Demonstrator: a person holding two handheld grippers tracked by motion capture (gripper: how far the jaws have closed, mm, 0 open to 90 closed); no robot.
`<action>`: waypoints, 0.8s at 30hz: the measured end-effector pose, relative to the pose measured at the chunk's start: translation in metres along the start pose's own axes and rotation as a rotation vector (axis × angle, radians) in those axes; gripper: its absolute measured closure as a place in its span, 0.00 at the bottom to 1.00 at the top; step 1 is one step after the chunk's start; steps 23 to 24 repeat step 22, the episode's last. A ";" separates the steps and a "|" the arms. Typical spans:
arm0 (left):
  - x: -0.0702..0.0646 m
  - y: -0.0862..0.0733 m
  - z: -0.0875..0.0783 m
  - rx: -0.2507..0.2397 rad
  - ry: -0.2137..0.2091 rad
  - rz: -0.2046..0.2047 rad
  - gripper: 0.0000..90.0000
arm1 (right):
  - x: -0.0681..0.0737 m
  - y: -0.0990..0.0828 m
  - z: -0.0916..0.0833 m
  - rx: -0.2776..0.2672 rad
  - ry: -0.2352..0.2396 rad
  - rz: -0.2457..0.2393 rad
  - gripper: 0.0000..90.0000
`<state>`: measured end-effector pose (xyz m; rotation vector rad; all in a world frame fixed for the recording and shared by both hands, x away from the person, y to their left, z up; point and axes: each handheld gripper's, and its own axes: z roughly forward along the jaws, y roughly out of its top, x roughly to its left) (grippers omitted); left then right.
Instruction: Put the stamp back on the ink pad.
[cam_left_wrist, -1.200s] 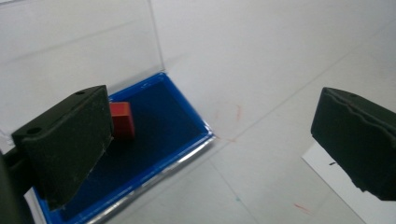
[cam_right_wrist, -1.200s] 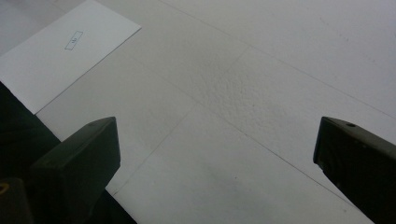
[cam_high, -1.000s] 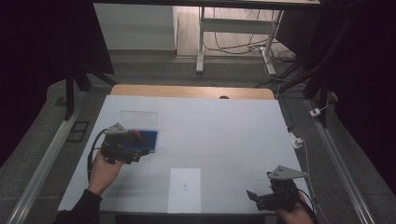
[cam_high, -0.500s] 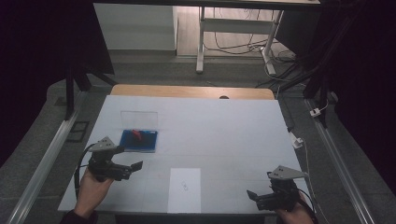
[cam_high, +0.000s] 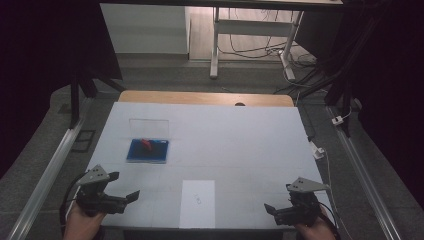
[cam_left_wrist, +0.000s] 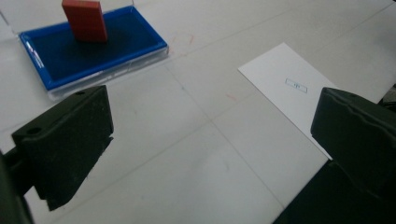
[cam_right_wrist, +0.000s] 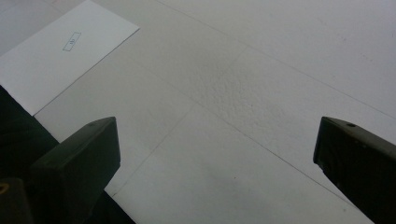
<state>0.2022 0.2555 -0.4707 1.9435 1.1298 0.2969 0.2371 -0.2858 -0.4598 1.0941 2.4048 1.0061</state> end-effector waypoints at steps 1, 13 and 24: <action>0.000 -0.002 -0.002 0.002 0.004 -0.004 0.00 | 0.000 0.000 0.000 0.000 -0.001 0.000 0.01; -0.003 -0.016 -0.005 0.079 0.069 0.006 0.00 | 0.001 0.000 0.000 0.006 -0.003 -0.003 0.01; -0.005 -0.015 -0.002 0.135 0.080 0.011 0.00 | 0.001 0.000 0.001 0.009 -0.005 -0.005 0.01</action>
